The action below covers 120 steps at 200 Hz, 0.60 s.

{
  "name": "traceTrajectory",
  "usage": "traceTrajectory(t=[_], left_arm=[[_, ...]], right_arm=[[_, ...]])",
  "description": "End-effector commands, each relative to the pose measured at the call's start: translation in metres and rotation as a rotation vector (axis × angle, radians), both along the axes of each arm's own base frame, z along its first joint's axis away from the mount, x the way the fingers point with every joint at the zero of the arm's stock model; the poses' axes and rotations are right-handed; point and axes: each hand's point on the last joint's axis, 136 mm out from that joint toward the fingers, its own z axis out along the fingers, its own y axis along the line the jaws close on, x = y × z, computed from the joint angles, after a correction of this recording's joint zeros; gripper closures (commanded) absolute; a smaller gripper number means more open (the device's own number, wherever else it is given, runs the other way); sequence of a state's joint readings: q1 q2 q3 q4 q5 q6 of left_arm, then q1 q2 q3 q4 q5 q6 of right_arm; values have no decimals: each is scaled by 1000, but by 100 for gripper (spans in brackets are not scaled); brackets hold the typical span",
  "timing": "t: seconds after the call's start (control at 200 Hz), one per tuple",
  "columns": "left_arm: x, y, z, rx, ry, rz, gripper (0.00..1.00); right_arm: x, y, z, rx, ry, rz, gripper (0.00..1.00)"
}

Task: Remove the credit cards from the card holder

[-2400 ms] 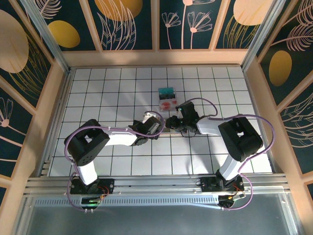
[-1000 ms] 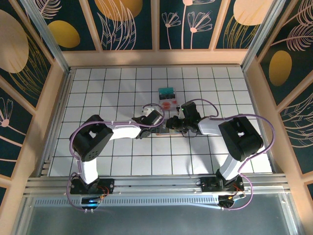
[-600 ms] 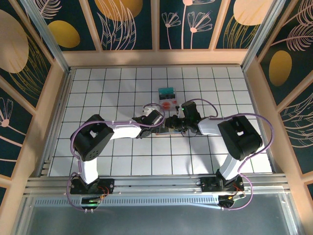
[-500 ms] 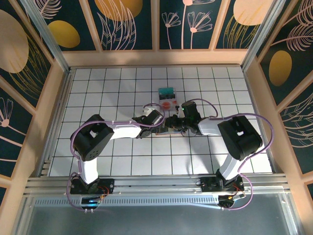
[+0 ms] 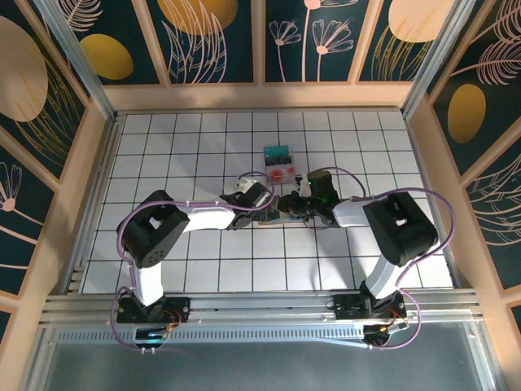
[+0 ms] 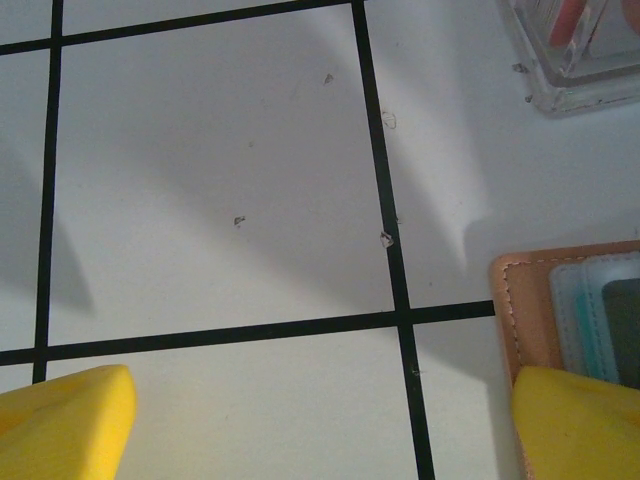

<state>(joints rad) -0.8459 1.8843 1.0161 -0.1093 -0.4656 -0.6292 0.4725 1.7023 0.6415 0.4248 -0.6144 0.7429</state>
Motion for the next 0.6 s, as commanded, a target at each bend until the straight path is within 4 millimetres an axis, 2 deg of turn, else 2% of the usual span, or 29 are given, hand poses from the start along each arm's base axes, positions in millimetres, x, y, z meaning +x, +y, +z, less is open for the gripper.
traceTrajectory(t=[0.0,0.295,0.596], left_arm=[[-18,14,-20,100,91,-33,3],[-18,16,-20,107,93,-27,2],[-20,17,-27,112,108,-24,2]], right_arm=[[3,4,27,84,-58,13,87],[2,1,29,103,-54,3,90],[2,-6,30,104,-53,-12,87]])
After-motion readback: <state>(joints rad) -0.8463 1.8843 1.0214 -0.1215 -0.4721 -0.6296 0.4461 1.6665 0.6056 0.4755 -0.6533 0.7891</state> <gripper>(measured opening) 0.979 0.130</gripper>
